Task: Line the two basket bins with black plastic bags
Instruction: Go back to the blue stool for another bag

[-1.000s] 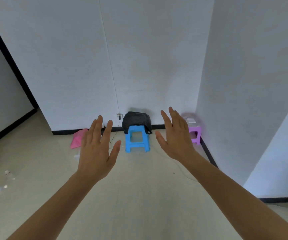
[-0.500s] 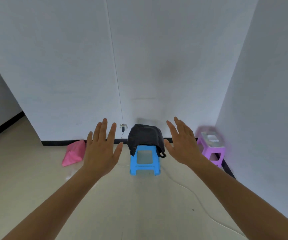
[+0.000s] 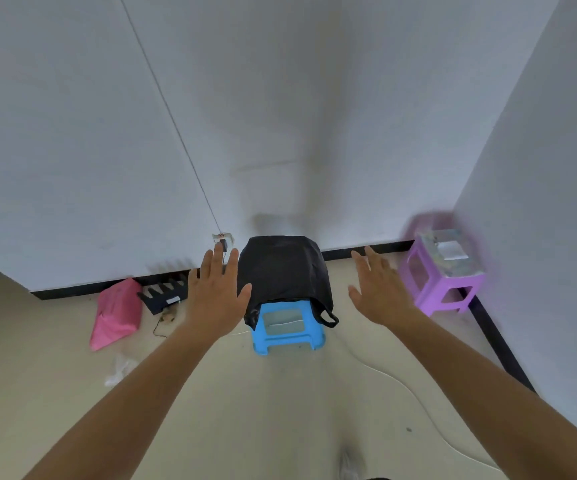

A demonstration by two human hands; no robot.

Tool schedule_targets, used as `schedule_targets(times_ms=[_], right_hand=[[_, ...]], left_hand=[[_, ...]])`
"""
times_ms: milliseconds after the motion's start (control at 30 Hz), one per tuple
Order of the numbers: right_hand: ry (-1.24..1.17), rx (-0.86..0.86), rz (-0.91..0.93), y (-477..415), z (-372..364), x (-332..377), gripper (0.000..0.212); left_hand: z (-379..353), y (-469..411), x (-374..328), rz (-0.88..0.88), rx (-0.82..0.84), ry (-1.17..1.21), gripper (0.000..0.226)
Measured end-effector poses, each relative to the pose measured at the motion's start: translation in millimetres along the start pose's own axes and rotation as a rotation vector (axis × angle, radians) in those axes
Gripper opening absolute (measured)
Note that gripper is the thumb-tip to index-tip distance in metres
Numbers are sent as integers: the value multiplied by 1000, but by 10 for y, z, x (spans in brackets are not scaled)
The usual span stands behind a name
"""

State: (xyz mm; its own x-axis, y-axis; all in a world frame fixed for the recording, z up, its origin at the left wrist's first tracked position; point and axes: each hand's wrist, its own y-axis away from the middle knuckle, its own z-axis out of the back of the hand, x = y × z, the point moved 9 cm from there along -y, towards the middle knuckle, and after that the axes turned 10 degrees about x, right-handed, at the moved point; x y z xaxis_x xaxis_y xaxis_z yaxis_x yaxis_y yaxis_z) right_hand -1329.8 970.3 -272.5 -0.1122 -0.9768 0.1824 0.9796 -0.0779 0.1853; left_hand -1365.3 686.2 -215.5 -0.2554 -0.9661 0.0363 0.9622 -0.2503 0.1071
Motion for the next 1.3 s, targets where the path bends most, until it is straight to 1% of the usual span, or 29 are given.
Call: schedule_targets(times_ms=[133,233,400,467,533,600,667,733,800,833,867,933,1000,1033,1100,1167,1233,1300], right_hand=[[1,105,-28,-838,-227,26,62],[-24,167,-53,-1433,-580,93,60],[-112,268,-169,-2310,-1655,170,53],[-164,317,-228,-2587,-2186,230,52],[-197,358,-292,-2826,-2703,274,53],[-215,408,-353,-3025,-3195,316,60],[-231,411,-407,-3165,-3582,317,66],[-218,358,-435,-3298,-3869,277,66],[-196,337,-427,-3389,-4095,244,63],[-183,323,-413,-3418,-4162,216,59],[-169,293,-410,-3433,-4182,171,53],[-121,258,-429,-3419,-4140,60,37],[-96,282,-438,-3323,-4066,-1,31],[-118,278,-450,-3236,-4001,-29,29],[-205,204,-495,-2985,-3745,-116,24],[-270,121,-552,-2625,-3411,-242,23],[-268,80,-603,-2141,-3055,-373,23],[-265,46,-697,-1481,-2721,-527,22]], left_hand=[[-279,-784,152,-59,69,-12,66],[-770,-1396,321,-90,166,-26,64],[-2097,-2478,523,-131,354,17,60],[-2731,-2765,534,-154,476,41,58],[-3319,-2978,543,-182,558,50,57],[-3824,-3152,537,-227,606,52,55],[-4187,-3272,491,-300,588,30,61],[-4449,-3399,459,-361,528,14,74],[-4689,-3470,503,-372,508,-14,84],[-4776,-3495,540,-364,511,-24,82],[-4837,-3516,563,-363,515,-25,75],[-4838,-3531,546,-406,491,-15,48],[-4678,-3458,424,-525,428,-10,21],[-4581,-3418,354,-566,409,0,14],[-4341,-3350,181,-583,410,59,10],[-4026,-3277,-45,-571,405,126,12],[-3647,-3127,-334,-587,400,167,18],[-3201,-2846,-712,-666,388,185,23]])
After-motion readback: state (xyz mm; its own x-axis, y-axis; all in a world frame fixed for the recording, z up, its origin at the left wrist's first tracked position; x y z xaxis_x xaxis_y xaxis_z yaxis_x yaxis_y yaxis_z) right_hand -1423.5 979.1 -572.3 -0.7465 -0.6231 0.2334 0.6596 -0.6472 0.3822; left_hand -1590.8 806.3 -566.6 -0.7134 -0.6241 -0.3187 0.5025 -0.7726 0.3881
